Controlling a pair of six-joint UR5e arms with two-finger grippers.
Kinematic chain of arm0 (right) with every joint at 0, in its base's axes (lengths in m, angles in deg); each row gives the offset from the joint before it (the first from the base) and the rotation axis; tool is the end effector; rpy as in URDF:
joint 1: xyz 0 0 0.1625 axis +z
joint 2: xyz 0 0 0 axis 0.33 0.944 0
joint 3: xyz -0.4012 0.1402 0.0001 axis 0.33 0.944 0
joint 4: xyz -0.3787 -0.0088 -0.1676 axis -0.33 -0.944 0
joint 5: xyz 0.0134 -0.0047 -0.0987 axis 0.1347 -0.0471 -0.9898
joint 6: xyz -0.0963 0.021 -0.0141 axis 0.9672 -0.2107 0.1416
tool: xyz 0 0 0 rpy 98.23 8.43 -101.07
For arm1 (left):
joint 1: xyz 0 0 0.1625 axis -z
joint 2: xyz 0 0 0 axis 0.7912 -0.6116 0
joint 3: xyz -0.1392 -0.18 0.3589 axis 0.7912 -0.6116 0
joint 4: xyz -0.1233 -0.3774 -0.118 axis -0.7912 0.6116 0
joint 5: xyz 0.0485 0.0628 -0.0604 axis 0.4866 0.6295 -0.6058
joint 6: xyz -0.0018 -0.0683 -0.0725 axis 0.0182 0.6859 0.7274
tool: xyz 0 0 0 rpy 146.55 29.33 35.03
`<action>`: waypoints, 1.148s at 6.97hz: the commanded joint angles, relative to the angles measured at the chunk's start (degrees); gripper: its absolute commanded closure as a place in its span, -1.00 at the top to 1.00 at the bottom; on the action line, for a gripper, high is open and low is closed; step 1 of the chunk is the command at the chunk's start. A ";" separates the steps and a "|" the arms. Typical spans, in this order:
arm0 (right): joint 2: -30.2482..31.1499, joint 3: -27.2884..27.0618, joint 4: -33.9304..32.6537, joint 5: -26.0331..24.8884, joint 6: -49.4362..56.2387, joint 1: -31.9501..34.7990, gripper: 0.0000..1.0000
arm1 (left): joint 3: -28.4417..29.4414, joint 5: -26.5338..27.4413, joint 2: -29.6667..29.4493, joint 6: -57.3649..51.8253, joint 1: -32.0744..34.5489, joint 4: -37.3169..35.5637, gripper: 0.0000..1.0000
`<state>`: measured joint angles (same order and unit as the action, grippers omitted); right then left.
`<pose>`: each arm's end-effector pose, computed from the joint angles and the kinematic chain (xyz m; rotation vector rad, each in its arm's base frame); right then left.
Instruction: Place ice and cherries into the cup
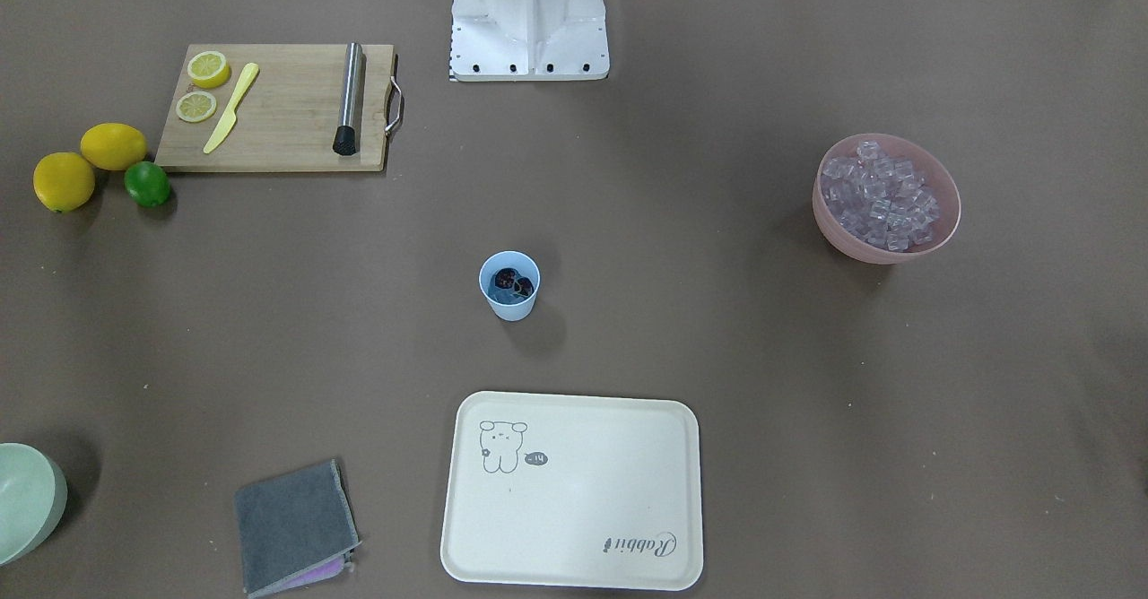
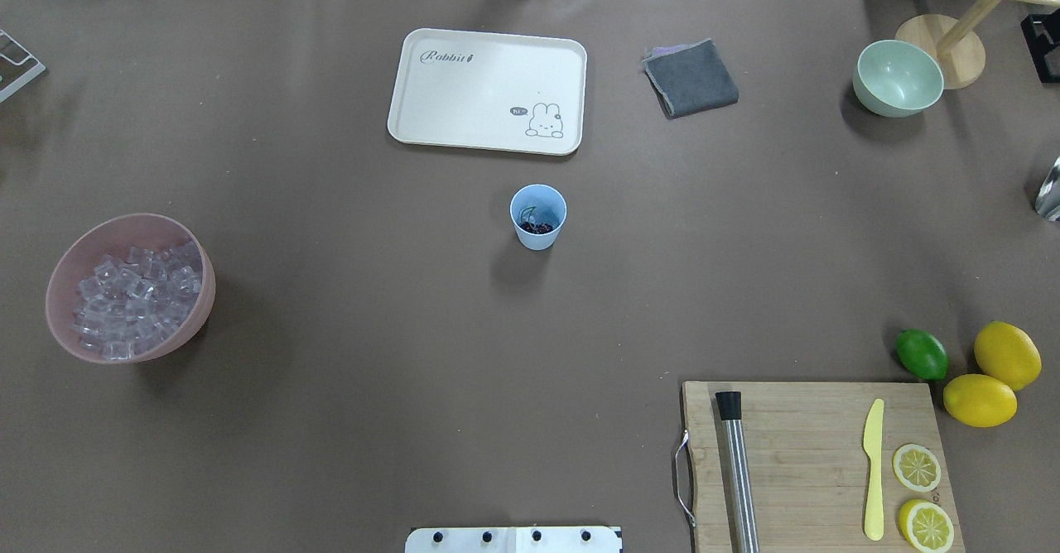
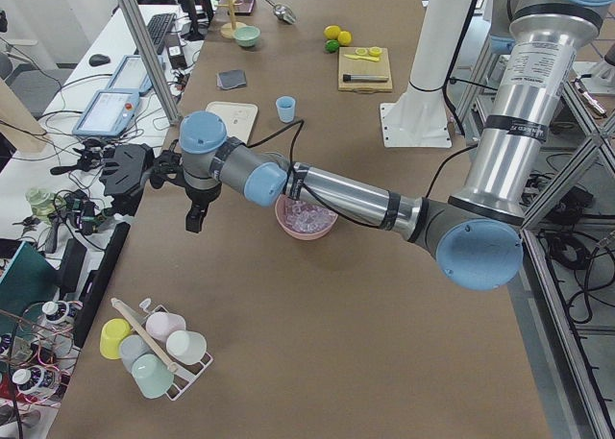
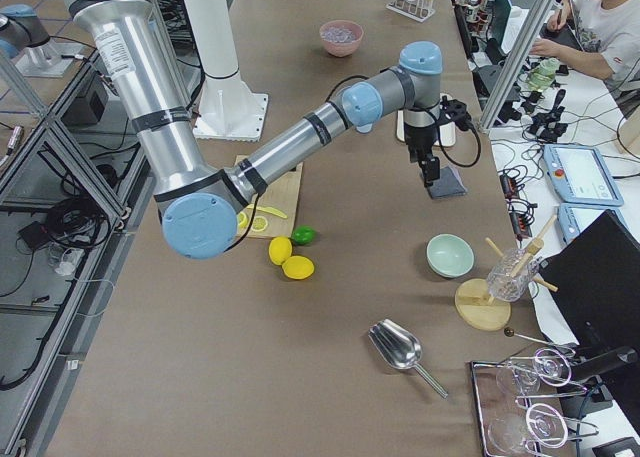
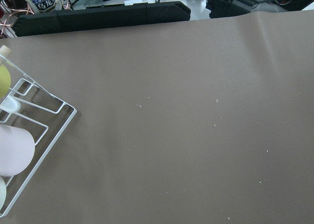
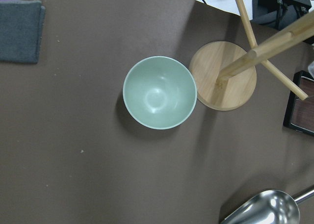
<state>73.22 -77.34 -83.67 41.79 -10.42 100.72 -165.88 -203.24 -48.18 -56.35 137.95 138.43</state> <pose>-0.0114 -0.5897 0.4223 0.2650 -0.6284 -0.2272 -0.0136 -0.6147 0.4690 0.3302 0.8792 0.0059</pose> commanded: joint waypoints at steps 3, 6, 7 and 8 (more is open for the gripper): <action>2.09 1.14 -3.64 2.03 9.26 6.27 1.00 | 3.88 0.12 -2.04 7.14 -0.05 -0.14 0.96; 2.09 0.97 -3.11 3.53 8.82 6.18 1.00 | 4.43 0.12 0.07 7.14 0.83 0.13 0.96; 1.92 1.23 -3.20 4.23 8.73 5.92 1.00 | 4.43 0.12 0.16 6.97 1.26 0.21 0.96; 1.91 1.32 -3.11 4.06 8.73 5.92 1.00 | 4.60 0.12 0.50 6.88 1.36 0.22 0.96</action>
<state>75.20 -76.18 -86.86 45.69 -1.63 106.72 -161.42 -203.13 -48.05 -49.35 139.06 138.62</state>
